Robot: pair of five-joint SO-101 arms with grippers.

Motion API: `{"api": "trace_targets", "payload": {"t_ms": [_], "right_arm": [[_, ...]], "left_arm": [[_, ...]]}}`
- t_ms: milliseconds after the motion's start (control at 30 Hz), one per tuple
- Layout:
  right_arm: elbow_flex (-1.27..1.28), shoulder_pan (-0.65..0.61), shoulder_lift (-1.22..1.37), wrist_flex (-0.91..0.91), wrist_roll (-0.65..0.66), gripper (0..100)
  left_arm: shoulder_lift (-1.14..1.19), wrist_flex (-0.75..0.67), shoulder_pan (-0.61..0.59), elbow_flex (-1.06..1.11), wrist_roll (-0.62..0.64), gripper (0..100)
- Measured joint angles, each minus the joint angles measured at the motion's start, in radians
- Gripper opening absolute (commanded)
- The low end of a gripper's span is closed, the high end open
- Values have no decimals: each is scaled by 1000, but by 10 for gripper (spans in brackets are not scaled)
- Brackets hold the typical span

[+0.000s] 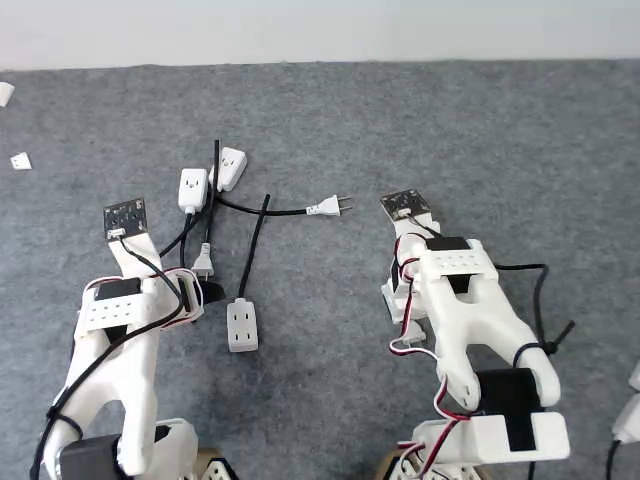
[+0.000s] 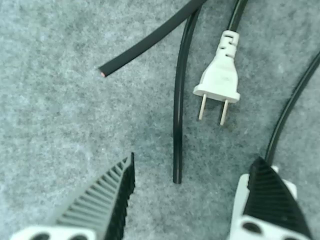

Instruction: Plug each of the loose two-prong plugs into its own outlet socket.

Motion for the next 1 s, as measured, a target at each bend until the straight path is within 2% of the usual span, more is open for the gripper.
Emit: {"api": "trace_targets", "payload": {"t_ms": [367,1000], "right_arm": [[-48,-31,0,84,40,113],[-48,-2,41,37,78,112]], "left_arm": [[0,0,0,0,0,342],[0,0,0,0,0,342]]}}
